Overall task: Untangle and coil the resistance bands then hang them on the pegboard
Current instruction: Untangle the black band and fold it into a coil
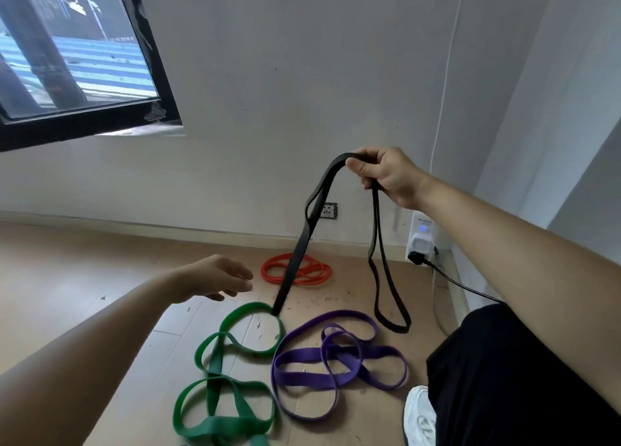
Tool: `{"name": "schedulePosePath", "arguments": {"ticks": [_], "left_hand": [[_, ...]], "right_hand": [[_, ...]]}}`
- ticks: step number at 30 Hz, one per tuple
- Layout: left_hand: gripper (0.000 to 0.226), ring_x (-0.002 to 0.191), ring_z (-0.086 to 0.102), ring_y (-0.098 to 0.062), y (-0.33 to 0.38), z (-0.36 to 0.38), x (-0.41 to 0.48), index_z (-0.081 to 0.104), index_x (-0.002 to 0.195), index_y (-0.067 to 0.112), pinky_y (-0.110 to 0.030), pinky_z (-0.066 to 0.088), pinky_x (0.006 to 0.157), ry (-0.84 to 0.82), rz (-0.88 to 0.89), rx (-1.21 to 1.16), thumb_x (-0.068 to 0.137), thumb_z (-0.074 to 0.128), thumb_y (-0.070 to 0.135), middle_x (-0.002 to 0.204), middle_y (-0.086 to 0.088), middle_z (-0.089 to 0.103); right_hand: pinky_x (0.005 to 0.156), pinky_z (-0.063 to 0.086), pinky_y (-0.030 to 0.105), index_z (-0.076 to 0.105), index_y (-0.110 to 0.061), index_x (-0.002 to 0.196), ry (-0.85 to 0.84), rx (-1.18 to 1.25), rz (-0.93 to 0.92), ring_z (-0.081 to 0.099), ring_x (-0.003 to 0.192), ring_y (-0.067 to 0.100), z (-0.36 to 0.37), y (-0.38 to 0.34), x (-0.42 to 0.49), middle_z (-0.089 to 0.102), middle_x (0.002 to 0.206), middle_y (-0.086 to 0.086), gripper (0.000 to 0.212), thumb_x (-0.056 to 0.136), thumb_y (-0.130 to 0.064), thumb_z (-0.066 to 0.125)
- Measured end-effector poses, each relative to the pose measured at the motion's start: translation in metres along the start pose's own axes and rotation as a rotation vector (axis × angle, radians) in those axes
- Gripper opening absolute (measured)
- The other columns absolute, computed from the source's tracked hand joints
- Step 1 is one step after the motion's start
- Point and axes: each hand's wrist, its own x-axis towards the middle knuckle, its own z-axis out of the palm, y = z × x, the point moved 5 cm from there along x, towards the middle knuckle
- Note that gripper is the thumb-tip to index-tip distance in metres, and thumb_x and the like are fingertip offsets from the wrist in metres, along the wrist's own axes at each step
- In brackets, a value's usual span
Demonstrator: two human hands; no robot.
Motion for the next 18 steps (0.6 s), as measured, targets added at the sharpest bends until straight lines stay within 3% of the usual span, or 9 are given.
{"name": "schedulePosePath", "arguments": {"ticks": [5,10,13,16,18], "left_hand": [[0.032,0.109,0.067,-0.016,0.033,0.001,0.002,0.065,0.126,0.02,-0.032,0.056,0.092,0.074,0.132,-0.088,0.094,0.069,0.024,0.117,0.003,0.071],[0.045,0.11,0.066,-0.01,0.078,0.004,-0.006,0.057,0.137,0.02,-0.018,0.055,0.079,0.245,0.348,-0.289,0.094,0.069,0.026,0.127,0.002,0.066],[0.056,0.117,0.063,-0.01,0.102,0.006,-0.011,0.051,0.143,0.023,-0.024,0.055,0.088,0.315,0.448,-0.376,0.091,0.073,0.03,0.133,0.006,0.06],[0.043,0.113,0.064,-0.008,0.121,0.008,-0.015,0.059,0.132,0.023,-0.027,0.053,0.091,0.358,0.515,-0.392,0.092,0.073,0.027,0.122,0.006,0.067],[0.025,0.101,0.068,-0.009,0.128,0.007,-0.018,0.067,0.118,0.02,-0.024,0.053,0.087,0.397,0.54,-0.367,0.093,0.072,0.022,0.106,0.001,0.072]], "right_hand": [[0.061,0.041,0.022,0.071,0.002,0.108,-0.208,-0.209,-0.052,0.048,0.063,0.007,0.033,-0.019,-0.009,0.056,0.072,-0.004,0.021,0.094,-0.014,0.07],[0.062,0.043,0.021,0.072,-0.003,0.106,-0.322,-0.299,-0.029,0.052,0.07,0.011,0.054,-0.024,-0.014,0.062,0.078,-0.001,0.017,0.093,-0.014,0.072],[0.065,0.044,0.029,0.072,-0.004,0.107,-0.375,-0.312,-0.012,0.052,0.074,0.019,0.064,-0.025,-0.017,0.062,0.084,0.008,0.018,0.093,-0.016,0.072],[0.066,0.04,0.044,0.073,-0.008,0.107,-0.444,-0.316,-0.002,0.05,0.075,0.026,0.078,-0.022,-0.021,0.06,0.085,0.013,0.022,0.092,-0.024,0.074],[0.063,0.04,0.039,0.072,-0.002,0.107,-0.45,-0.31,0.003,0.047,0.073,0.025,0.085,-0.021,-0.024,0.059,0.08,0.01,0.022,0.093,-0.019,0.072]]}}
